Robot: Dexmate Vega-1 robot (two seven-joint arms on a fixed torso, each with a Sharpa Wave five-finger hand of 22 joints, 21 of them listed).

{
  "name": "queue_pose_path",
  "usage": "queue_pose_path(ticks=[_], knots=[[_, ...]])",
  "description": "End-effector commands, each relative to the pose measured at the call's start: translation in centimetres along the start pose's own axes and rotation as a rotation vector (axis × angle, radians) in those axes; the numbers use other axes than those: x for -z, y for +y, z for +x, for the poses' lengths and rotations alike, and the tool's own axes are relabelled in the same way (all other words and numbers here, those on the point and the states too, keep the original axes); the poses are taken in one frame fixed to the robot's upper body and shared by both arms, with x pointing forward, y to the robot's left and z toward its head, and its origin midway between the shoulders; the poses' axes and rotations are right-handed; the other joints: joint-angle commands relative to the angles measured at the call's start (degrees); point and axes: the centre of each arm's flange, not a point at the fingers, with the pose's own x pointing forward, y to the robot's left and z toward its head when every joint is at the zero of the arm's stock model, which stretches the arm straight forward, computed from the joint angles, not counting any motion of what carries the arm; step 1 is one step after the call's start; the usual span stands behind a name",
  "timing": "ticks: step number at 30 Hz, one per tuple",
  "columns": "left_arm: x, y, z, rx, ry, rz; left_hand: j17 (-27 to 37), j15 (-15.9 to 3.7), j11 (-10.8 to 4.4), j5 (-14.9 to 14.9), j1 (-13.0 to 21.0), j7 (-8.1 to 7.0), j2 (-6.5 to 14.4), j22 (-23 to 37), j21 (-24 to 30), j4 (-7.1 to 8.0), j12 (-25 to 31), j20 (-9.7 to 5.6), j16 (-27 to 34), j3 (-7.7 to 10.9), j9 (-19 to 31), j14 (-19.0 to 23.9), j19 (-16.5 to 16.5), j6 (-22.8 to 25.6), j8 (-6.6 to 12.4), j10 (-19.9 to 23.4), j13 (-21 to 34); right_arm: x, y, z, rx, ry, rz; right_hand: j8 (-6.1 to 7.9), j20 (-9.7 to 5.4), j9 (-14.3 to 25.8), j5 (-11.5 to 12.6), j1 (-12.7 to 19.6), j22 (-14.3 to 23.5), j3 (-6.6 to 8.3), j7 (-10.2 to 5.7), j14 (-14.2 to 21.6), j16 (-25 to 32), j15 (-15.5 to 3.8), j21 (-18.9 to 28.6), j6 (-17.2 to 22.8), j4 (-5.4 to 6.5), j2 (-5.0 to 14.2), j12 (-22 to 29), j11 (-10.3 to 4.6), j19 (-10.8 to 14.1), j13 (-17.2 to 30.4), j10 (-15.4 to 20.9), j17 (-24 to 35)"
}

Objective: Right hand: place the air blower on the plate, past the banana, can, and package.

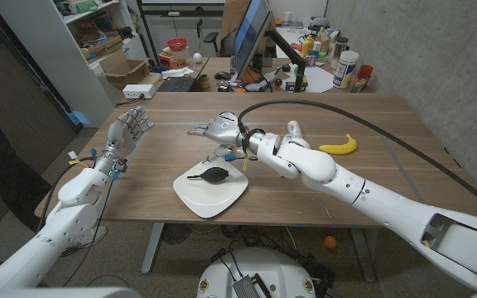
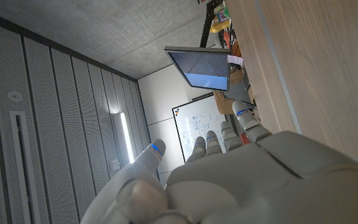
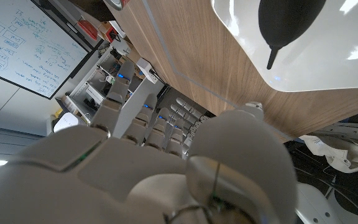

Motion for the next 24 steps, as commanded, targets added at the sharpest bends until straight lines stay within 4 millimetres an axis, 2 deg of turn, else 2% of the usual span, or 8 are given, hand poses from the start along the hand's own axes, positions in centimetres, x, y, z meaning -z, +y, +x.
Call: queue_pose_path(ticks=[1,5,14,20,24], knots=[[-0.1,0.1,-0.5,-0.005,-0.003,0.002,0.22,0.48,0.39,0.39,-0.25,-0.07,6.16,0.11,-0.09,0.05,0.24,0.17,0.11,-0.23,0.20,0.00,0.23,-0.25,0.16,-0.03,0.08,0.9,-2.0,0.0,0.041,0.008,0.016,-0.15,0.67,-0.03,0.11,-0.27,0.16,0.00,-0.38,-2.13,0.01,-3.12,-1.53,-0.59,-0.31,-0.30,-0.36,-0.25,-1.44,-0.57,-1.63,-1.24],[-0.1,0.1,-0.6,-0.005,-0.003,0.002,0.22,0.45,0.41,0.39,-0.25,-0.08,6.16,0.11,-0.12,0.05,0.23,0.17,0.11,-0.22,0.20,0.01,0.23,-0.24,0.17,-0.03,0.08,1.3,-2.7,-0.1,0.050,0.008,0.032,-0.13,0.86,-0.03,0.02,-0.69,0.15,-0.12,-0.44,-3.88,0.01,-2.42,-2.85,-0.82,-0.18,-0.41,-0.30,-0.28,-2.62,-1.10,-2.46,-2.23],[-0.1,0.1,-0.9,-0.007,-0.003,0.005,0.22,0.43,0.35,0.39,-0.25,-0.02,6.17,0.11,-0.18,0.06,0.22,0.15,0.10,-0.22,0.20,0.00,0.27,-0.22,0.18,-0.08,0.08,2.4,-4.3,-0.3,0.069,0.013,0.065,-0.09,0.88,-0.02,-0.15,-2.01,0.16,-0.44,-0.34,-5.02,0.29,-1.68,-4.09,-0.97,0.29,-0.65,-0.08,0.15,-3.32,-1.68,-2.91,-3.23],[-0.1,0.2,-1.0,-0.007,-0.002,0.006,0.22,0.41,0.33,0.39,-0.25,-0.05,6.17,0.11,-0.23,0.06,0.21,0.14,0.10,-0.22,0.20,0.01,0.28,-0.25,0.17,-0.10,0.08,2.8,-4.8,-0.4,0.064,0.005,0.088,-0.05,0.92,-0.01,-0.34,-3.73,0.18,-0.75,0.00,-5.37,0.61,-1.01,-4.99,-1.07,0.88,-0.82,0.07,0.78,-3.65,-2.13,-3.22,-3.93],[-0.1,0.2,-1.1,-0.009,0.000,0.006,0.22,0.40,0.32,0.39,-0.25,-0.02,6.17,0.11,-0.26,0.06,0.22,0.18,0.08,-0.21,0.20,-0.02,0.27,-0.29,0.15,-0.07,0.08,3.0,-5.2,-0.5,0.056,-0.004,0.101,0.30,0.96,0.05,-0.75,-6.53,0.22,-1.07,1.07,-5.58,0.96,-0.04,-6.06,-0.37,1.65,-1.05,0.32,1.65,-3.88,-2.64,-3.20,-4.72]])
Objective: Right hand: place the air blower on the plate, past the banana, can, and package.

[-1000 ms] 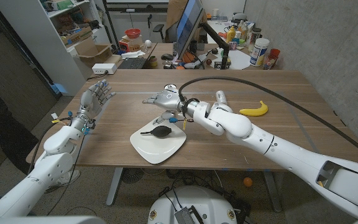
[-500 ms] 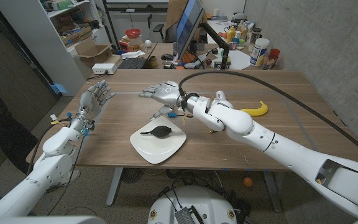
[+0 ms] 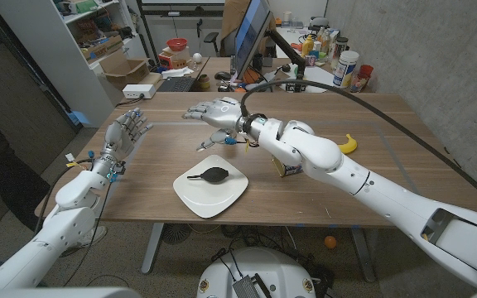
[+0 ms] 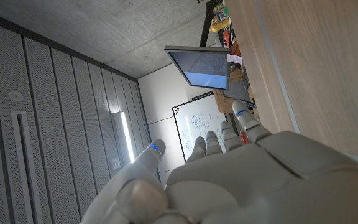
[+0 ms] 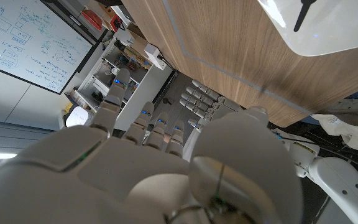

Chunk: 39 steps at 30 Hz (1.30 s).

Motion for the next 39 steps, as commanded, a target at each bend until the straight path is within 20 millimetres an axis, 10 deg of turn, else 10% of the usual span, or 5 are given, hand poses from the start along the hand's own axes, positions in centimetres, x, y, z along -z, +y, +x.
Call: queue_pose_path(ticks=[1,14,39], knots=[[0.0,0.1,-0.3,-0.003,0.001,0.003,0.22,0.44,0.35,0.39,-0.25,-0.03,6.17,0.11,-0.04,0.06,0.24,0.17,0.09,-0.21,0.20,-0.01,0.33,-0.27,0.16,-0.04,0.21,0.9,-1.5,-0.2,-0.005,-0.013,0.041,0.32,0.10,0.07,-0.60,-3.09,0.22,-0.28,1.19,-0.33,0.55,0.23,-1.03,0.68,0.95,0.02,0.41,1.22,-0.52,-0.47,0.13,-0.74],[-0.2,0.1,-0.6,-0.001,-0.004,0.006,0.22,0.45,0.15,0.41,-0.20,0.03,6.22,0.11,-0.16,0.03,0.20,0.16,0.09,-0.15,0.20,0.03,0.36,-0.26,0.17,-0.13,0.21,1.7,-2.8,-0.5,-0.036,-0.009,0.114,1.22,0.11,0.24,-1.46,-8.68,0.30,-0.45,4.30,-0.38,1.11,1.49,-3.50,3.42,1.05,-1.47,1.20,3.09,-0.95,-1.37,1.53,-2.70],[-0.8,0.2,-0.8,0.048,-0.007,0.015,0.21,0.51,0.27,0.40,-0.20,-0.05,6.12,0.12,-0.42,0.03,0.21,0.14,0.03,-0.15,0.19,-0.06,0.30,-0.19,0.20,-0.13,0.21,3.1,-4.1,-2.7,-0.041,0.072,0.190,1.15,0.12,0.30,-1.85,-13.37,0.39,-0.10,4.33,0.50,1.69,1.99,-4.95,4.05,1.50,-0.87,1.60,3.83,-0.54,-1.81,2.92,-3.85]])
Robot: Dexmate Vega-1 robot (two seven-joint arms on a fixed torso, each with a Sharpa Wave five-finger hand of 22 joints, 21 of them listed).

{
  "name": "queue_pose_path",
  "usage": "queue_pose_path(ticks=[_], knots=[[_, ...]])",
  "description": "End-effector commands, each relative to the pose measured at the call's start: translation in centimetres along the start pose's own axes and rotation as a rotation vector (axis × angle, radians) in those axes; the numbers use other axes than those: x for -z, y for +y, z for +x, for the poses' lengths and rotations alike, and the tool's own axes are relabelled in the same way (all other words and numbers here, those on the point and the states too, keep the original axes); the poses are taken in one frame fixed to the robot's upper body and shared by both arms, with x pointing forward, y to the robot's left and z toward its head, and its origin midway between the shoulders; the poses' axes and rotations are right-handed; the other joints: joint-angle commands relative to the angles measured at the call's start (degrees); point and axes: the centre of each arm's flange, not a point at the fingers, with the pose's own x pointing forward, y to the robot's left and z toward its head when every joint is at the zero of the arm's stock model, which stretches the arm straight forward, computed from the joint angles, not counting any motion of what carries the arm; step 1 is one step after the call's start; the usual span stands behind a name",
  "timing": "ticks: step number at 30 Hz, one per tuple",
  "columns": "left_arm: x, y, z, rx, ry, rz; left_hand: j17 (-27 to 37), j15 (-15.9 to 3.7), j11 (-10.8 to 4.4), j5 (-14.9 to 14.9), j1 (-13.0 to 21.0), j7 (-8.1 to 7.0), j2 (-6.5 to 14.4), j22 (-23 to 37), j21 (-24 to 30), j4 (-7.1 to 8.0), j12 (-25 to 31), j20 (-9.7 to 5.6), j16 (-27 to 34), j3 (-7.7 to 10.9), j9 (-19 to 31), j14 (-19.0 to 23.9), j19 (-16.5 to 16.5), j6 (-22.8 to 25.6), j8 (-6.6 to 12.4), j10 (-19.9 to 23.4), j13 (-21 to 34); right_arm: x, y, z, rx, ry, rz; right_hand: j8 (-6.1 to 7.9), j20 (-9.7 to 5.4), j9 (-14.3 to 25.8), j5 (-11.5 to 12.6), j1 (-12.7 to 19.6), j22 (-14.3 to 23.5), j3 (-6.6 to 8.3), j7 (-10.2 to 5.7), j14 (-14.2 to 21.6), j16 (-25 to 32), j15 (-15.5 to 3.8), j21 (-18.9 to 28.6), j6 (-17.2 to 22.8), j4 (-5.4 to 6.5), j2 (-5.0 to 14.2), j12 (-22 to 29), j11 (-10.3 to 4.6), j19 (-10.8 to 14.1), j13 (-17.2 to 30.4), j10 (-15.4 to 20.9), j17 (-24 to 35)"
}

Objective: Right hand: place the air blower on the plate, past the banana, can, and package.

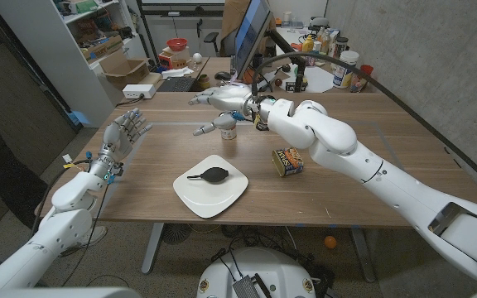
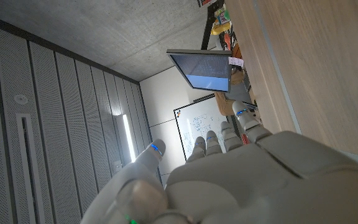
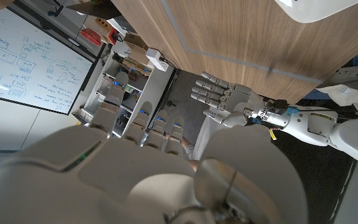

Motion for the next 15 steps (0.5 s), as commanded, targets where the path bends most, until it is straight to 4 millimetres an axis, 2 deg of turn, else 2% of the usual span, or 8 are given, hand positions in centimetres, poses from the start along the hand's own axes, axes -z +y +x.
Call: queue_pose_path(ticks=[1,4,7,15], knots=[[-0.5,0.0,-0.3,0.040,-0.005,0.008,0.21,0.47,0.28,0.40,-0.21,-0.04,6.12,0.12,-0.19,0.03,0.22,0.12,0.05,-0.15,0.19,-0.04,0.36,-0.15,0.22,-0.09,0.20,0.1,-0.9,-1.7,0.003,0.042,0.055,0.33,0.11,0.17,-0.37,-2.29,0.27,0.09,0.22,0.92,0.59,0.31,-0.40,1.18,0.53,0.65,0.44,0.30,0.48,-0.02,0.98,-0.26],[-0.3,-0.1,-0.5,0.042,-0.005,0.004,0.21,0.39,0.26,0.40,-0.21,-0.02,6.12,0.13,-0.23,0.04,0.23,0.12,0.04,-0.16,0.19,-0.05,0.34,-0.18,0.20,-0.08,0.20,0.0,-0.9,-2.2,-0.007,0.049,0.066,0.42,0.05,0.16,-0.73,-7.22,0.36,0.21,0.77,2.89,1.36,0.45,-1.00,2.27,0.70,2.15,0.73,0.87,2.08,-0.31,2.33,-1.08],[0.0,-0.4,-0.9,0.050,0.008,0.005,0.22,0.41,0.21,0.40,-0.22,-0.02,6.12,0.13,-0.25,0.04,0.23,0.12,0.05,-0.16,0.20,-0.02,0.36,-0.13,0.22,-0.07,0.20,-0.1,-0.6,-2.7,-0.006,0.054,0.075,0.44,0.03,0.16,-0.83,-8.35,0.37,0.18,0.94,3.26,1.47,0.51,-1.10,2.54,0.65,2.36,0.81,1.33,2.57,-0.38,2.72,-1.30],[0.1,-1.1,-1.4,0.062,0.024,0.014,0.22,0.45,0.16,0.40,-0.23,0.01,6.12,0.13,-0.32,0.05,0.22,0.13,0.04,-0.17,0.20,-0.05,0.36,-0.20,0.19,-0.09,0.20,0.4,0.4,-3.1,-0.007,0.063,0.094,0.47,0.08,0.15,-0.95,-9.66,0.36,0.14,0.89,3.26,1.41,0.43,-1.31,2.89,0.57,2.51,0.87,1.45,3.01,-0.45,3.11,-1.57]])
